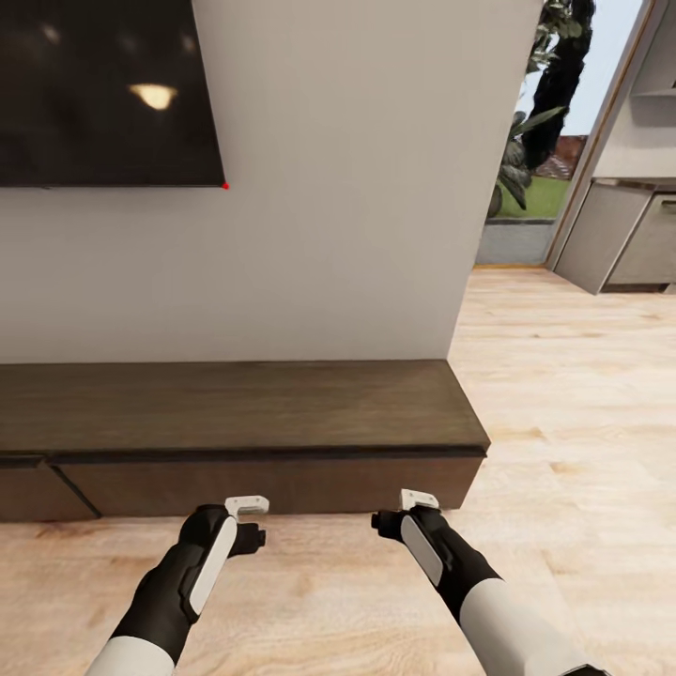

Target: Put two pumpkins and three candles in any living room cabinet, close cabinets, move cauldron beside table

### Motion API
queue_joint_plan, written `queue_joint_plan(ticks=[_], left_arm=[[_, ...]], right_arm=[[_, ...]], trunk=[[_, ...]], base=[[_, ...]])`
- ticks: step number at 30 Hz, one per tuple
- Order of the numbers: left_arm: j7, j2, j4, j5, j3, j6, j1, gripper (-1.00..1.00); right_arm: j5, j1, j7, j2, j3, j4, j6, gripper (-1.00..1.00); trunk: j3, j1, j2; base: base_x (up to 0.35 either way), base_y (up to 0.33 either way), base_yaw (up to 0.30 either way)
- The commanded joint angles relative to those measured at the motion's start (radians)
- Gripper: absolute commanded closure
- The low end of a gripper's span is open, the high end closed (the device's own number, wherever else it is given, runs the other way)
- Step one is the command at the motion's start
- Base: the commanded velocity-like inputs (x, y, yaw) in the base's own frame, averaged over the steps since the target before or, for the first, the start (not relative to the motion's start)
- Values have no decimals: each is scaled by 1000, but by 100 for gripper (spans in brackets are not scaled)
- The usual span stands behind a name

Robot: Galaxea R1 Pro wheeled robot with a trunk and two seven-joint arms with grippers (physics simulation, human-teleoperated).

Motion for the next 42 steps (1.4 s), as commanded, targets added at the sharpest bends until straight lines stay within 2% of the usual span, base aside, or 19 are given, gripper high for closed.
queue_joint_plan(ticks=[1, 2, 7, 11, 14, 17, 18, 21, 22, 24, 26, 28, 31, 35, 38, 42], left_arm=[[0, 0, 0, 0, 0, 1, 0, -100], [0, -1, 0, 0, 1, 2, 0, -100], [0, 3, 3, 1, 12, 3, 0, -100], [0, 1, 16, 1, 34, 3, 1, -100], [-3, 6, 103, 2, 46, -4, 1, -100], [-4, 7, 204, 0, 82, -24, 2, -100], [-4, 8, 214, 0, 88, -31, 3, -100], [-4, 12, 247, -4, 107, -85, 11, -100], [-5, 27, 271, -3, 112, -135, 17, -100], [-6, 52, 324, -1, 114, -191, 22, -100], [-6, 70, 413, -1, 115, -273, 25, -100], [-6, 75, 485, -3, 113, -361, 26, -100], [-6, 76, 565, -7, 107, -450, 26, -100], [-6, 77, 632, -10, 103, -506, 26, -100], [-6, 79, 647, -12, 101, -527, 26, -100], [-6, 81, 679, -12, 101, -595, 26, -100]], right_arm=[[-1, 0, -7, 1, 0, 0, 4, -100], [-5, 0, -23, 2, -2, 0, 40, -100], [-3, 3, -34, 5, -1, -18, 97, -100], [3, 8, -45, 27, 4, -32, 135, -100], [-3, 19, -46, 24, -2, -34, 176, -100], [-5, 48, -44, -1, -5, -34, 185, -100], [-5, 60, -45, -4, -4, -35, 185, -100], [-4, 115, -47, -12, -3, -44, 187, -100], [-2, 135, -49, -10, -2, -53, 173, -100], [-4, 160, -49, -10, -2, -60, 122, -100], [-7, 194, -48, -13, -3, -58, 58, -100], [-8, 221, -47, -10, -3, -57, 21, -100], [-6, 250, -49, -8, -1, -56, -24, -100], [-5, 279, -50, -10, -1, -54, -77, -100], [-2, 294, -50, -8, 0, -51, -94, -100], [4, 299, -49, -7, 1, -23, -118, -100]], trunk=[[3, -4, 7], [6, -8, 14], [22, -27, 49], [35, -42, 77], [44, -54, 98], [53, -65, 119], [56, -69, 126], [66, -81, 147], [69, -84, 154], [75, -92, 168], [82, -100, 182], [88, -107, 196], [97, -119, 217], [110, -134, 245], [119, -146, 266], [132, -161, 294]], base=[[0, 0, 0], [0, 0, 0], [0, 0, 0], [-2, 0, 0], [-183, 0, 0], [-216, 0, 0], [-126, 0, 0], [-58, 0, 0], [-21, 0, 0], [-11, 0, 0], [-4, 0, 0], [-1, 0, 0], [0, 0, 0], [0, 0, 0], [0, 0, 0], [0, 0, 0]])
